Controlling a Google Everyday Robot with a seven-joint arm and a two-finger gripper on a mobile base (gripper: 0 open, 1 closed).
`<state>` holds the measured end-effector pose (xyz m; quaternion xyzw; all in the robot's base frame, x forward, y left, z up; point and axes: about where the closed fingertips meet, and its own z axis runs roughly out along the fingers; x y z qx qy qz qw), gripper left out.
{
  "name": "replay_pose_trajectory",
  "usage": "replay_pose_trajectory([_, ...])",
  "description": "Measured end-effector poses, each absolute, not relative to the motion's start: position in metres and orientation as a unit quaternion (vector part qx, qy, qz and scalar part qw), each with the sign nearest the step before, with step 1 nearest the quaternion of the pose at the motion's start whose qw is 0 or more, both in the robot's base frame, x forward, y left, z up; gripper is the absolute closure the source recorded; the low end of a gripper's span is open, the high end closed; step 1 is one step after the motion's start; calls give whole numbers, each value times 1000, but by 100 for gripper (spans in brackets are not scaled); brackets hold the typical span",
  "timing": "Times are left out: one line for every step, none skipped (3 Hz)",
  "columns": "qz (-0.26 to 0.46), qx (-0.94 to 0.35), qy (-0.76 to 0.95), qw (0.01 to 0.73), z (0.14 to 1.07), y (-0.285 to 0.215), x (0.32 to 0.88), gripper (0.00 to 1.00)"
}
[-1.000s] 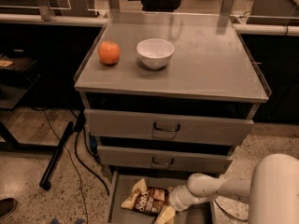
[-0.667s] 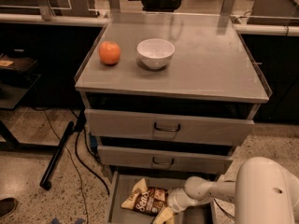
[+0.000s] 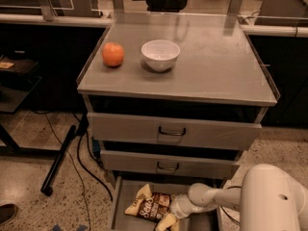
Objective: Pick brown chip bag from bottom drawer and place on counter
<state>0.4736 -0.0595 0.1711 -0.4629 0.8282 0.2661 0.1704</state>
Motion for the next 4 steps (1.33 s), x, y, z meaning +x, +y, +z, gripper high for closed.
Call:
replay_pose_trajectory([263,-467,824,182,164,-52,482,0])
replay_pose_trajectory([259,-470,824,181,145,-51,490,0])
replay_pose_trajectory([257,-467,829,171,121,-53,492,0])
replay_pose_trajectory([262,-465,829,166,114,-54,489,18])
